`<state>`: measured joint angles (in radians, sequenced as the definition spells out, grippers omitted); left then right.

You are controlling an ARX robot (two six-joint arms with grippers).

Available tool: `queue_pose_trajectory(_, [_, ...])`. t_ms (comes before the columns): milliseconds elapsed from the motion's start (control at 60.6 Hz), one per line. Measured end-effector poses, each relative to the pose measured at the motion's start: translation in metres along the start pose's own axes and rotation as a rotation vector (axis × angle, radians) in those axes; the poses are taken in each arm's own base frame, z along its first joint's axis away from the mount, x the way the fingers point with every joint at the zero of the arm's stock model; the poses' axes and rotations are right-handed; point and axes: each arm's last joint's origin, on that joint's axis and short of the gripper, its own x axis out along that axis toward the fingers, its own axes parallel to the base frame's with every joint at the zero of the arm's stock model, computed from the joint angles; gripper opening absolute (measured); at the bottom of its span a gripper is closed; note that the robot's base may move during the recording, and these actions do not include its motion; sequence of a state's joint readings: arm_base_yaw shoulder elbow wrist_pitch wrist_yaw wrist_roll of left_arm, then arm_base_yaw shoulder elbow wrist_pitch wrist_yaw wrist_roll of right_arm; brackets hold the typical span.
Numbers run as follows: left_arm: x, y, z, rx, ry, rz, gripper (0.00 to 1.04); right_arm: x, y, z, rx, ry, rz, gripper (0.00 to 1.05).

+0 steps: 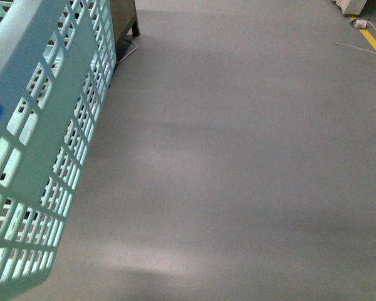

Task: Pick lemon and mango into basket

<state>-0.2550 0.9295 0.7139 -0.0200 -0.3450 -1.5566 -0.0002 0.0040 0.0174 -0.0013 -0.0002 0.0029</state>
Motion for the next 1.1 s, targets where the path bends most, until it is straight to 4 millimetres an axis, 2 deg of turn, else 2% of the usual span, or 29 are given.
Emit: queue_pose_trajectory(1105, [0.0000,0.0000,0.0000,0.000,0.000,0.000,0.05,0.0000,0.0000,0.0000,0.000,0.000,0.000,0.96])
